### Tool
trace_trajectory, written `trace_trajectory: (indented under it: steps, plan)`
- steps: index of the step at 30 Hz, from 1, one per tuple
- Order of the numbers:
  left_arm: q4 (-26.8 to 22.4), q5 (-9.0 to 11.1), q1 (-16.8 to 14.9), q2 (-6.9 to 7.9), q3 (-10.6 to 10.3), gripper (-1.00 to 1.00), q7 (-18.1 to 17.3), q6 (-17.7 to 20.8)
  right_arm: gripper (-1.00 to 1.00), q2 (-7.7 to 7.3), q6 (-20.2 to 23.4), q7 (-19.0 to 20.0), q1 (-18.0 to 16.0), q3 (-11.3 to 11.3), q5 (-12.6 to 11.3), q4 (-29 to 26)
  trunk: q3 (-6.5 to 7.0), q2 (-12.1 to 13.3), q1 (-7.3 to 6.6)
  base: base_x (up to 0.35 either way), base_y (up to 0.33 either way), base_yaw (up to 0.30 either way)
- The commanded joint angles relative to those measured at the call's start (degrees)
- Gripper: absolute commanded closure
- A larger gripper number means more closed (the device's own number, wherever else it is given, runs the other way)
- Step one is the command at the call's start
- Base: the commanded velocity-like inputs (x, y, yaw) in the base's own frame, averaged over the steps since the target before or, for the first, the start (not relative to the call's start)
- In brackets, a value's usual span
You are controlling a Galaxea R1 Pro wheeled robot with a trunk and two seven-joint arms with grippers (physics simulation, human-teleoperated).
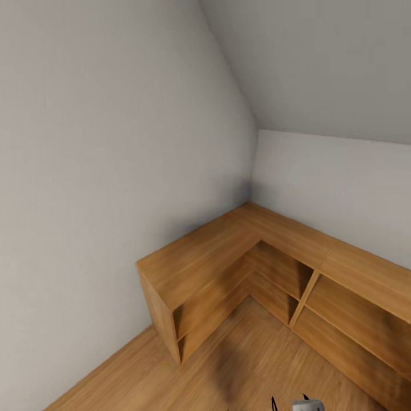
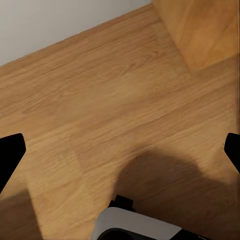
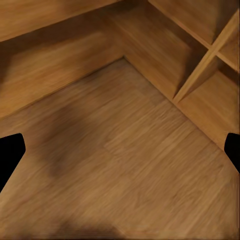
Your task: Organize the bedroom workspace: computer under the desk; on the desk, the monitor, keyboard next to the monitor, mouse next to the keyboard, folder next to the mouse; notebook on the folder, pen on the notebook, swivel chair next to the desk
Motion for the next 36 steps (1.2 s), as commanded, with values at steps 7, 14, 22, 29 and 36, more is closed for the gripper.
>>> trace_trajectory:
  steps: [7,14,22,29,36]
  plan:
    - [-0.1,0.2,0.0,0.05,-0.5,-1.00,0.5,0.1,-1.00,0.00,-0.1,-0.2,-0.1,0.5,-0.5,0.0,-0.12,-0.1,0.03,0.167,0.000,-0.299]
    - [-0.1,0.2,0.0,-0.03,-1.0,-1.00,0.5,0.3,-1.00,-0.01,-0.1,-0.2,-0.1,0.5,-0.5,0.0,-0.12,-0.1,0.03,0.281,0.000,-0.299]
    - [0.9,0.2,0.0,-0.04,-1.9,-1.00,0.5,0.2,-1.00,-0.03,-0.1,-0.2,-0.1,0.5,-0.5,0.0,-0.12,-0.1,0.03,0.051,0.000,-0.299]
    - [1.2,0.2,0.0,-0.04,-3.2,-1.00,0.5,0.2,-1.00,0.02,-0.1,-0.2,-0.1,0.5,-0.5,0.0,-0.12,-0.1,0.03,0.119,0.000,-0.299]
    - [1.2,0.2,0.0,-0.04,-3.2,-1.00,0.4,0.2,-1.00,0.01,-0.1,-0.2,-0.1,0.5,-0.5,0.0,-0.12,-0.1,0.03,0.191,0.000,-0.299]
